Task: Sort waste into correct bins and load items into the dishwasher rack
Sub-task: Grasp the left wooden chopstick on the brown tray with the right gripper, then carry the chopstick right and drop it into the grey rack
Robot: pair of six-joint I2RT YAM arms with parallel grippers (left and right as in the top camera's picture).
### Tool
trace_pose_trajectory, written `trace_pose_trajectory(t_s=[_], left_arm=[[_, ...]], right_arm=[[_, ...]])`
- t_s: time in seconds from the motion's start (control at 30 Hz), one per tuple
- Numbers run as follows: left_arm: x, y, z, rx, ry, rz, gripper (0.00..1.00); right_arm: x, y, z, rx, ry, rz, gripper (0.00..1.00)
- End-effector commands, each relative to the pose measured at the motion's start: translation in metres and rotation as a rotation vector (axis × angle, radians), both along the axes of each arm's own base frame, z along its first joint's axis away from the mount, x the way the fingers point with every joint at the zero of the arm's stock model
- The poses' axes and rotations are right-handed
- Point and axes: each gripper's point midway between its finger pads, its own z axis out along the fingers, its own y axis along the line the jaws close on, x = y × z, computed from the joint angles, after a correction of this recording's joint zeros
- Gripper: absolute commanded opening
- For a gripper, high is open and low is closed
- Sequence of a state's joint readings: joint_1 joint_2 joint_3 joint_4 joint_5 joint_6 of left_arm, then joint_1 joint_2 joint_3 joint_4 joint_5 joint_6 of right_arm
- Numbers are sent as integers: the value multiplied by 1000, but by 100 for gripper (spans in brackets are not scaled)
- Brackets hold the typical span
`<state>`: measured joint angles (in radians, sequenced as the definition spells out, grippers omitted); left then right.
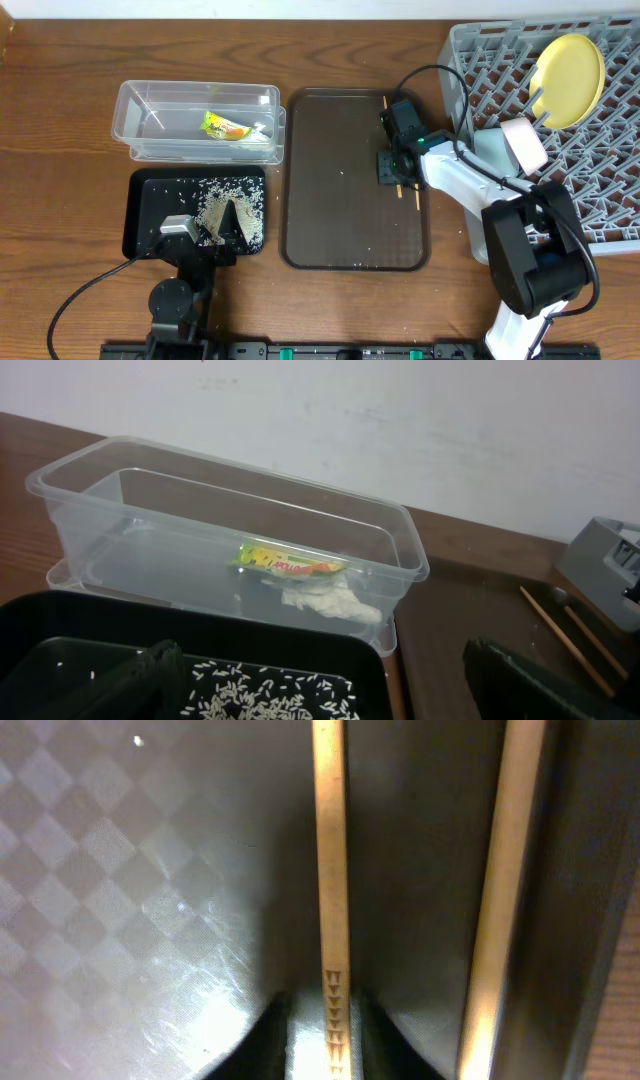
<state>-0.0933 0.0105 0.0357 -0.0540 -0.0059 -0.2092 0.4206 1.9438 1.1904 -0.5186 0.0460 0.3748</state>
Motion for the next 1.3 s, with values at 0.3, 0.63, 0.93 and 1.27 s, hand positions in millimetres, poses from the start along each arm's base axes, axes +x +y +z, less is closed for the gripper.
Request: trace_pose_trajectory(t_s=[0.3,0.63,0.93,1.27], left_arm=[[0,2,-18,7,41,10,92],[0,2,-18,7,41,10,92],[0,2,-18,7,41,10,91],[0,2,-18,7,41,10,91]], right_arm=[[-4,-13,101,58,-151,44,1],[9,-135,207,-124,-452,-44,1],[14,-236,191,-259,-400,-157,1],[17,-296,151,-362,-291,-162,1]])
